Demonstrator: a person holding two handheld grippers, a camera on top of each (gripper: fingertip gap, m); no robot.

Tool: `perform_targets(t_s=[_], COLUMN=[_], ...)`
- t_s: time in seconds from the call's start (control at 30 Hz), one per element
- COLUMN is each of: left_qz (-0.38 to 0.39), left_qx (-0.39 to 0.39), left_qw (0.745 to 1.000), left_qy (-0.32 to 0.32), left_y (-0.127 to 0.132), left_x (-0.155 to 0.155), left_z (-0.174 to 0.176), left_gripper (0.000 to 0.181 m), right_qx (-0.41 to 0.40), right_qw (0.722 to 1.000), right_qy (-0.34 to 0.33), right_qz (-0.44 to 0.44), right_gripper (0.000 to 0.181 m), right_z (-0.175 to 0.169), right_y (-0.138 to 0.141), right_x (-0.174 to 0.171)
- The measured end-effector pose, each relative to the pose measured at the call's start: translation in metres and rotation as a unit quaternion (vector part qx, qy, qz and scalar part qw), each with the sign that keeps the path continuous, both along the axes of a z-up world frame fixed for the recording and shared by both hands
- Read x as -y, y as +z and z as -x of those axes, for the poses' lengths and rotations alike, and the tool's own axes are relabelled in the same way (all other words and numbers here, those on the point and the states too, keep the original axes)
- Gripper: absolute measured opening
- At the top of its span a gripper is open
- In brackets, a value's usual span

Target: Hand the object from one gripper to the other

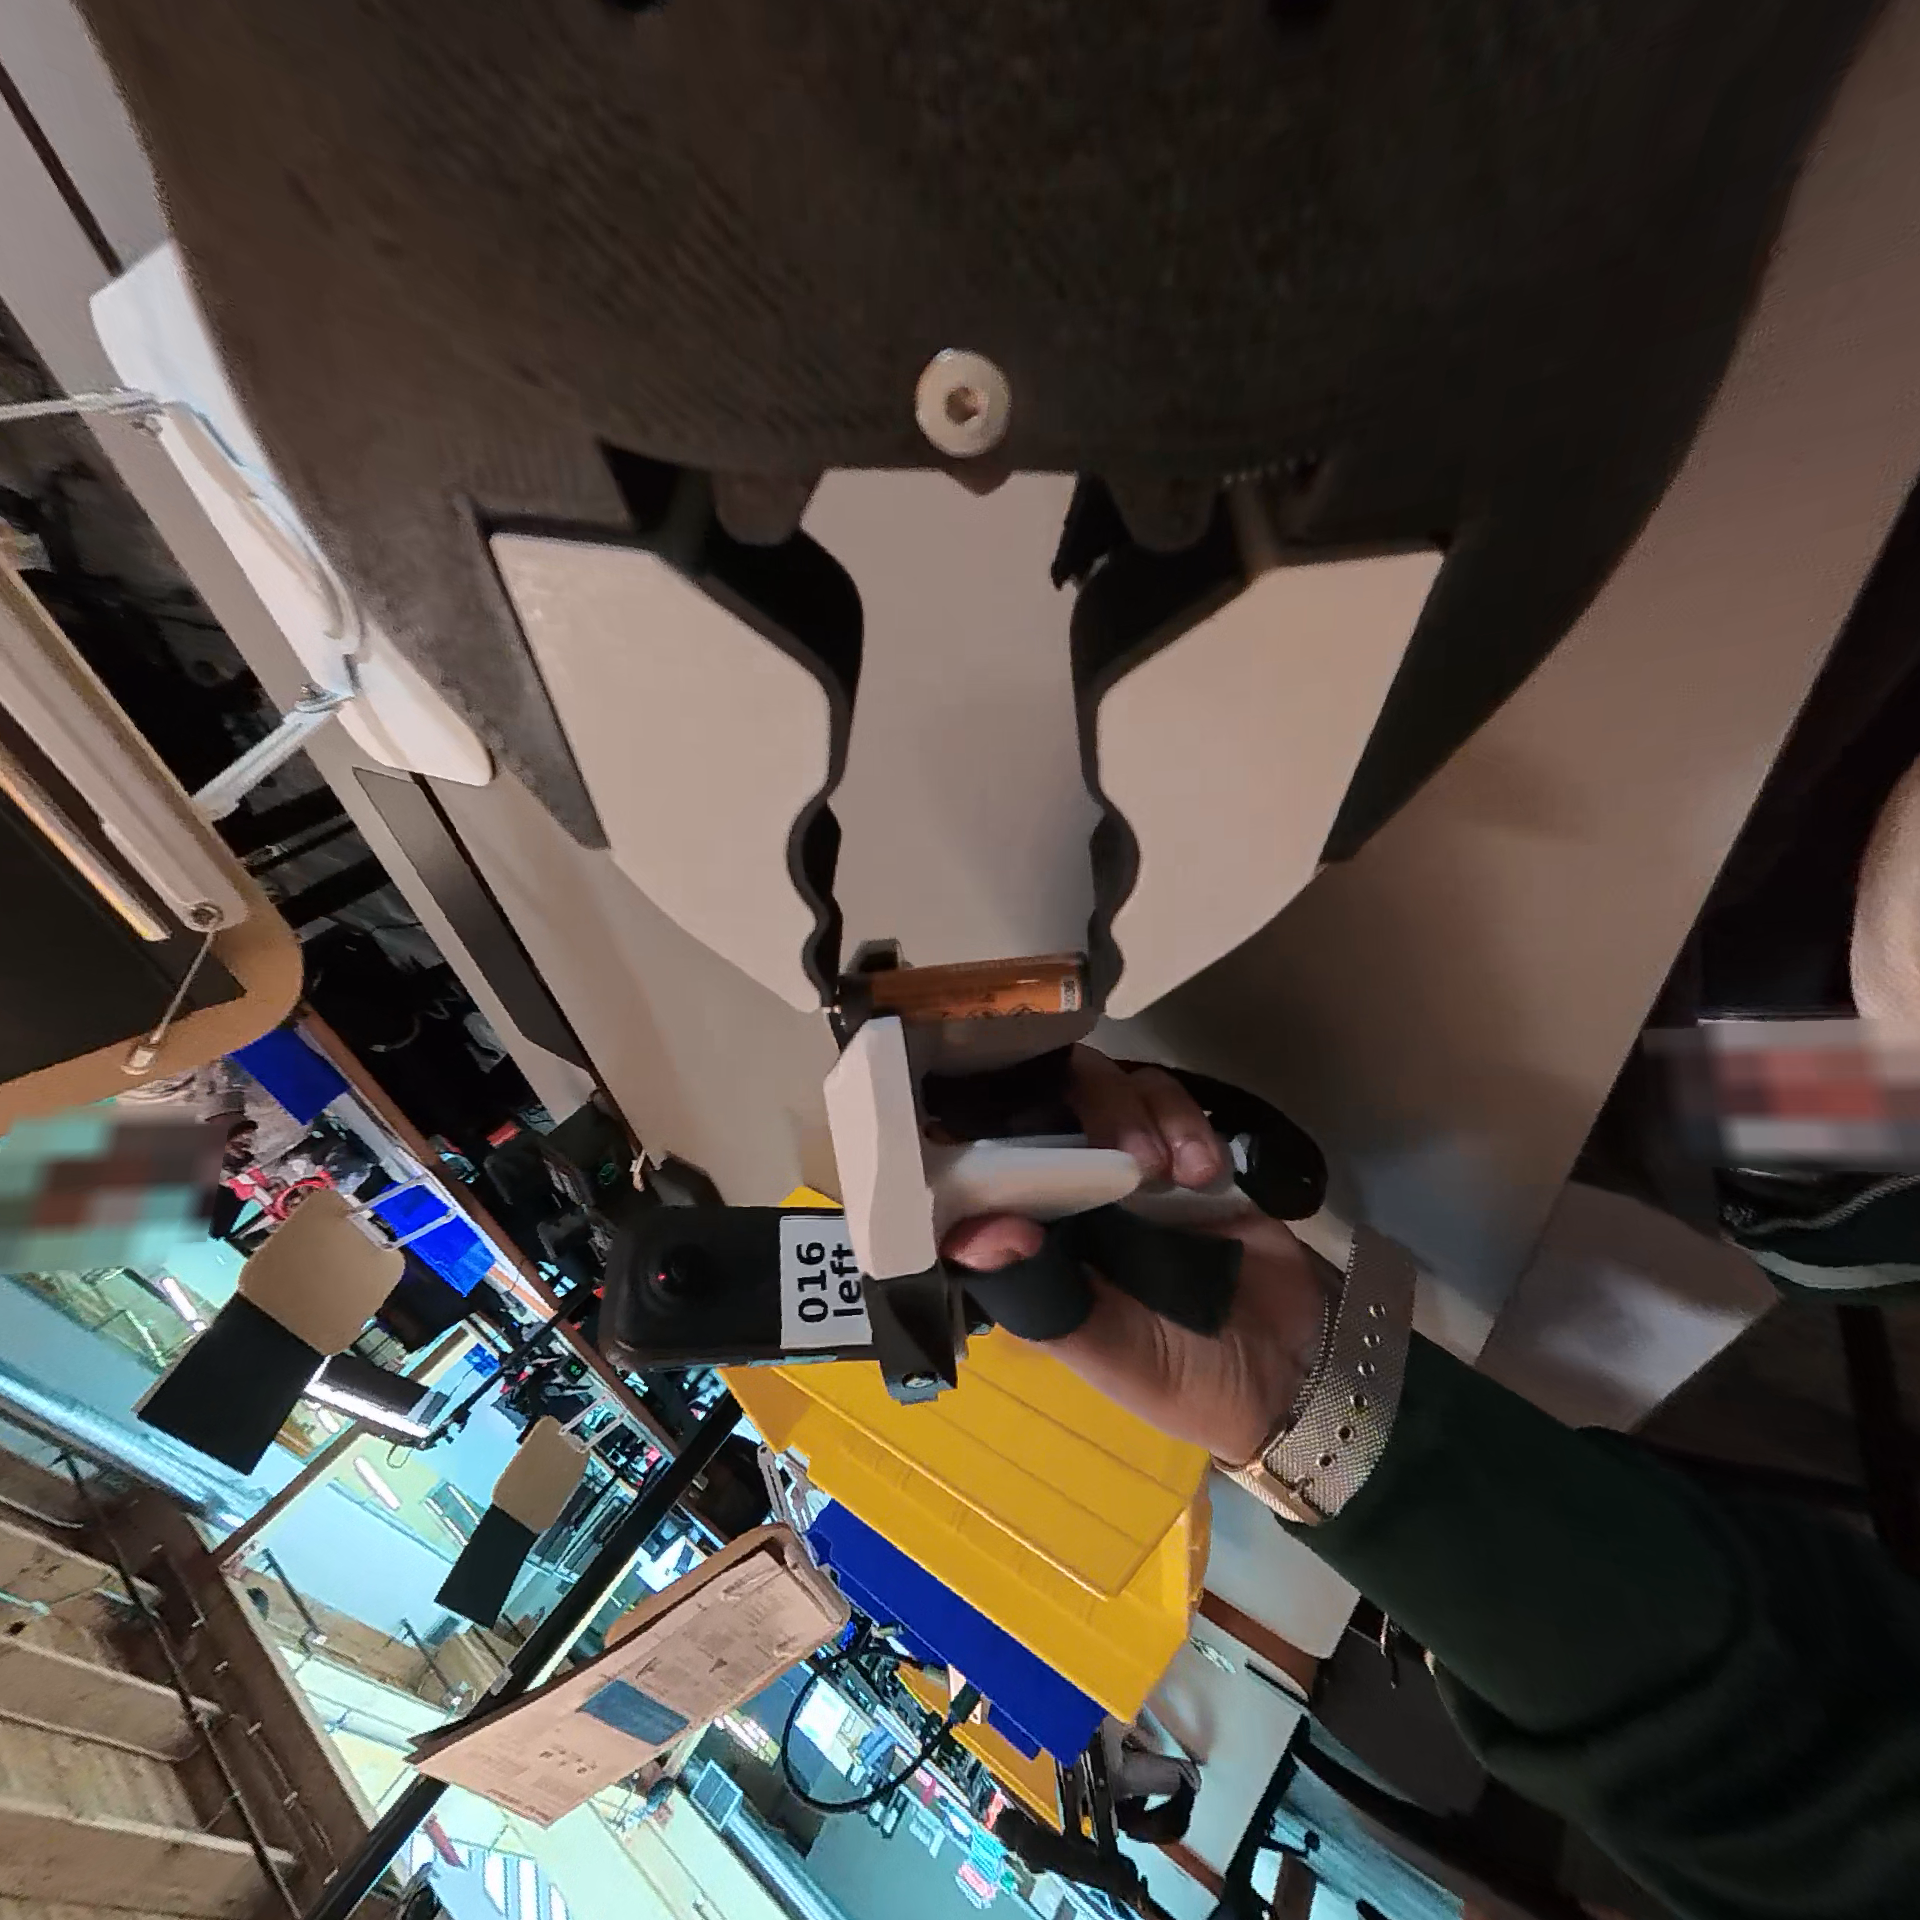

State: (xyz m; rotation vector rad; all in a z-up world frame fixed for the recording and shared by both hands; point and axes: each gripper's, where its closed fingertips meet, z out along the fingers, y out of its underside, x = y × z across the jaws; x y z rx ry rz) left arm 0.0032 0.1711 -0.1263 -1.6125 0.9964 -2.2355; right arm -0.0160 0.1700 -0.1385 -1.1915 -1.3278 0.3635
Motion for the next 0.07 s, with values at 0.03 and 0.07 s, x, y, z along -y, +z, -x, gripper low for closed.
perform_targets(t_s=[0.03,0.07], left_qz=[0.000,-0.003], left_qx=[0.004,0.011], left_qw=[1.000,1.000], left_qy=[0.001,0.004], left_y=[0.0005,0.0013], left_x=[-0.0002,-0.0007], left_z=[0.0001,0.0001], left_gripper=[0.011,0.012], right_qx=[-0.001,-0.001], right_qw=[1.000,1.000], right_qy=[-0.001,-0.002], right_qz=[-0.001,-0.002], right_gripper=[0.046,0.046], right_z=[0.0001,0.0001], right_y=[0.0004,0.0008], right_x=[-0.0001,-0.0002])
